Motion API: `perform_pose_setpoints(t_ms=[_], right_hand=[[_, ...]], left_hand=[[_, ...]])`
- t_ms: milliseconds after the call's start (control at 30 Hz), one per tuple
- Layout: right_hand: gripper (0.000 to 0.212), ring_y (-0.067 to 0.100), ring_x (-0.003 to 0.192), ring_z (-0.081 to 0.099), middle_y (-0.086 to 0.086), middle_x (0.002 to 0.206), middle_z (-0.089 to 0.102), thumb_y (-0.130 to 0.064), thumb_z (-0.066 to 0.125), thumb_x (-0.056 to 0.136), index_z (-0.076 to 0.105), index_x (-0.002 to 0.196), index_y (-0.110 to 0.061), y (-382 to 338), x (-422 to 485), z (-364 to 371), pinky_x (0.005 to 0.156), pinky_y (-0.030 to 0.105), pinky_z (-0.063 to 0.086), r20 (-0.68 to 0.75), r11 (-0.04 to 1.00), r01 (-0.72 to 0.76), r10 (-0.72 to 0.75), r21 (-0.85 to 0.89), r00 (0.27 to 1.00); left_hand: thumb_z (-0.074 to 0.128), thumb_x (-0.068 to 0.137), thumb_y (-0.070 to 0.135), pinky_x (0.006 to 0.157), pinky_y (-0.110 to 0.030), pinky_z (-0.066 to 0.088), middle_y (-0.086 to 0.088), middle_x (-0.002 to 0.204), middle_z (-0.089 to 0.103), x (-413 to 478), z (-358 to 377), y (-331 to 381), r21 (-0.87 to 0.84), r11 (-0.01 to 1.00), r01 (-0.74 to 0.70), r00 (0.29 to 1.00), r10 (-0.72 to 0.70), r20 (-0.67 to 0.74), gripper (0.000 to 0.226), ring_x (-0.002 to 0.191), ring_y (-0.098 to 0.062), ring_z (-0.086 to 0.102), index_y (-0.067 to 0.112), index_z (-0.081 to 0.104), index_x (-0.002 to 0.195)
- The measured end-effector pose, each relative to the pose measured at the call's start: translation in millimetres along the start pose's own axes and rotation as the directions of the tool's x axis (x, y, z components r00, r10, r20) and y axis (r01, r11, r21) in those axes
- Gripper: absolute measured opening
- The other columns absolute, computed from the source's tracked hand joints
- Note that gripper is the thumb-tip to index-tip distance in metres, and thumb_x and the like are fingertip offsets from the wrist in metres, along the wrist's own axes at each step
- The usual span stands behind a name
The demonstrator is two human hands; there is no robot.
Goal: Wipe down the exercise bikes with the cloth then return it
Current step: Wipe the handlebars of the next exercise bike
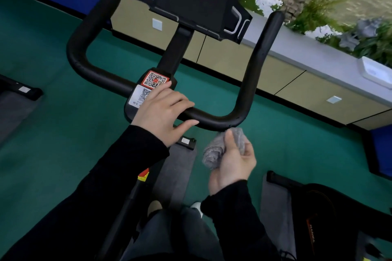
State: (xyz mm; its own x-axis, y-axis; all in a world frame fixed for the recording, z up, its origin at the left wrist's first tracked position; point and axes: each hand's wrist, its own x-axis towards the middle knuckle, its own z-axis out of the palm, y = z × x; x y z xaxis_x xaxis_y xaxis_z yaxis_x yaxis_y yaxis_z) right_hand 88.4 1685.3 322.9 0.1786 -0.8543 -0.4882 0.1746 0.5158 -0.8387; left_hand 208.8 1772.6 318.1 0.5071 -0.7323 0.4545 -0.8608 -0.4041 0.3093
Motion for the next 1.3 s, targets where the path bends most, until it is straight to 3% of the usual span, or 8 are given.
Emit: perform_pose_setpoints(t_ms=[200, 467, 633, 767, 967, 1133, 1233, 1300], right_hand=[[0.013, 0.029, 0.086, 0.062, 0.011, 0.092, 0.066, -0.009, 0.069, 0.085, 0.06, 0.09, -0.017, 20.2, -3.7, -6.3, 0.086, 0.053, 0.052, 0.099, 0.854, 0.378, -0.368, -0.356, 0.925], [0.013, 0.024, 0.088, 0.063, 0.01, 0.096, 0.066, -0.008, 0.069, 0.085, 0.061, 0.095, -0.01, -6.3, 24.7, -10.8, 0.085, 0.047, 0.052, 0.106, 0.729, 0.509, -0.524, -0.457, 0.845], [0.016, -0.007, 0.087, 0.054, 0.003, 0.098, 0.057, -0.003, 0.073, 0.08, 0.068, 0.092, -0.013, -5.8, 15.3, -13.2, 0.084, 0.007, 0.043, 0.312, 0.488, 0.706, -0.66, -0.514, 0.683], [0.018, 0.014, 0.095, 0.06, 0.003, 0.102, 0.061, 0.0, 0.073, 0.079, 0.072, 0.097, -0.002, -30.3, 37.4, -12.6, 0.087, 0.006, 0.041, 0.442, 0.294, 0.783, -0.693, -0.548, 0.569], [0.025, 0.024, 0.104, 0.061, 0.008, 0.105, 0.07, 0.009, 0.072, 0.077, 0.072, 0.099, -0.001, -39.3, 45.0, -19.3, 0.096, 0.039, 0.048, 0.827, -0.031, 0.944, -0.492, -0.329, 0.272], [0.015, 0.026, 0.096, 0.063, 0.004, 0.091, 0.072, 0.0, 0.072, 0.08, 0.075, 0.093, -0.007, -80.3, 63.2, -0.2, 0.083, 0.05, 0.047, 0.929, -0.161, 0.931, -0.235, -0.327, 0.286], [0.007, 0.028, 0.092, 0.062, 0.007, 0.088, 0.071, -0.006, 0.067, 0.086, 0.073, 0.091, -0.007, -94.7, 63.4, 27.2, 0.085, 0.044, 0.046, 0.962, -0.263, 0.934, 0.06, -0.241, 0.265], [0.011, 0.026, 0.093, 0.063, 0.008, 0.092, 0.072, -0.014, 0.063, 0.089, 0.072, 0.094, -0.008, -101.3, 65.6, 52.1, 0.087, 0.035, 0.046, 0.901, -0.351, 0.913, 0.296, -0.206, 0.317]], left_hand=[[0.063, 0.081, 0.041, 0.107, -0.036, 0.031, -0.004, 0.088, 0.068, 0.9, 1.3, 2.0, 0.002, 1.0, 0.018, 0.999, -0.018, -0.037, 0.037, 0.083, -0.027, 0.064, 0.008, 0.071, 0.094], [0.061, 0.082, 0.043, 0.108, -0.036, 0.03, -0.003, 0.089, 0.068, 1.2, 3.4, 2.4, 0.004, 1.0, 0.017, 0.999, -0.016, -0.051, 0.038, 0.083, -0.025, 0.063, 0.008, 0.071, 0.095], [0.063, 0.081, 0.042, 0.107, -0.036, 0.031, -0.003, 0.089, 0.068, 0.3, 5.2, 1.8, -0.001, 1.0, 0.011, 0.998, -0.011, -0.062, 0.038, 0.084, -0.024, 0.063, 0.008, 0.071, 0.096], [0.061, 0.082, 0.042, 0.108, -0.036, 0.031, -0.004, 0.089, 0.068, 0.6, 4.8, 1.7, -0.009, 1.0, 0.004, 0.998, -0.004, -0.067, 0.038, 0.084, -0.025, 0.064, 0.008, 0.072, 0.095], [0.061, 0.081, 0.043, 0.107, -0.036, 0.031, -0.003, 0.089, 0.068, 0.6, 6.7, 2.0, -0.011, 1.0, 0.004, 0.998, -0.005, -0.07, 0.037, 0.083, -0.024, 0.064, 0.009, 0.072, 0.095], [0.067, 0.08, 0.04, 0.107, -0.036, 0.032, -0.002, 0.087, 0.068, 1.2, 6.8, 0.9, -0.011, 1.0, 0.003, 0.996, -0.004, -0.091, 0.033, 0.082, -0.024, 0.064, 0.01, 0.072, 0.094], [0.066, 0.08, 0.04, 0.107, -0.036, 0.031, -0.002, 0.087, 0.068, 0.0, 6.0, 1.3, -0.021, 1.0, 0.008, 0.996, -0.01, -0.091, 0.034, 0.082, -0.024, 0.064, 0.01, 0.072, 0.094], [0.066, 0.081, 0.041, 0.107, -0.035, 0.031, -0.002, 0.087, 0.068, 0.8, 4.6, 1.7, -0.025, 1.0, 0.006, 0.996, -0.008, -0.091, 0.034, 0.081, -0.025, 0.064, 0.01, 0.072, 0.093]])
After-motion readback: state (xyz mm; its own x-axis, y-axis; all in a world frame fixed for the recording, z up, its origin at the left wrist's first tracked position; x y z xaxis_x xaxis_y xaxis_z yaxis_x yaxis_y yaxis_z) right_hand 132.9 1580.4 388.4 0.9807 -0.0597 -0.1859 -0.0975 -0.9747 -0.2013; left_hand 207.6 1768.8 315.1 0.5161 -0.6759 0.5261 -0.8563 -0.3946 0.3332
